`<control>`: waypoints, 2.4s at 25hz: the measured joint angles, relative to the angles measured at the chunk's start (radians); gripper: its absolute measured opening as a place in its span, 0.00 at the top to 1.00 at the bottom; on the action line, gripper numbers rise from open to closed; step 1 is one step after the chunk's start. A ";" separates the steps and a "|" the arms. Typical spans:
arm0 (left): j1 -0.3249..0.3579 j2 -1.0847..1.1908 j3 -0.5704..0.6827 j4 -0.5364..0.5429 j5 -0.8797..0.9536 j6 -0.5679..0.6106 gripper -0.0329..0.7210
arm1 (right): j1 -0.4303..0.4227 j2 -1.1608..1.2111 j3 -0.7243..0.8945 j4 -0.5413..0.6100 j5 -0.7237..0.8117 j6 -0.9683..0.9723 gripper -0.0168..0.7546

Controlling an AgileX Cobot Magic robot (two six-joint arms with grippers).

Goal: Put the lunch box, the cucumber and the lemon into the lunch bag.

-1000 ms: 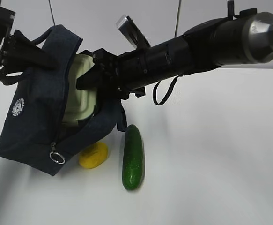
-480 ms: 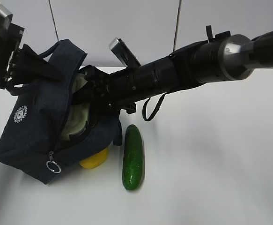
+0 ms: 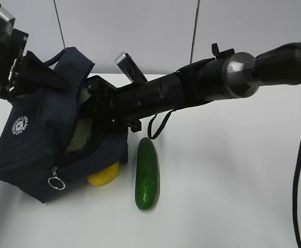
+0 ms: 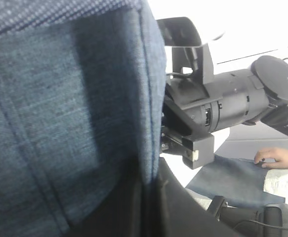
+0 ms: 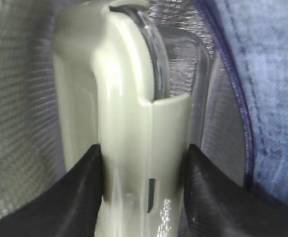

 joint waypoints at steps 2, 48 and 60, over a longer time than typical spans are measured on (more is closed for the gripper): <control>0.000 0.000 0.000 0.000 0.000 0.002 0.97 | 0.000 0.000 -0.008 0.000 0.000 0.000 0.52; 0.000 0.046 0.000 -0.013 -0.015 0.012 0.97 | 0.010 0.065 -0.016 0.044 -0.010 -0.004 0.49; 0.000 0.046 0.000 -0.013 -0.015 0.014 0.97 | 0.010 0.065 -0.016 0.044 -0.012 -0.004 0.47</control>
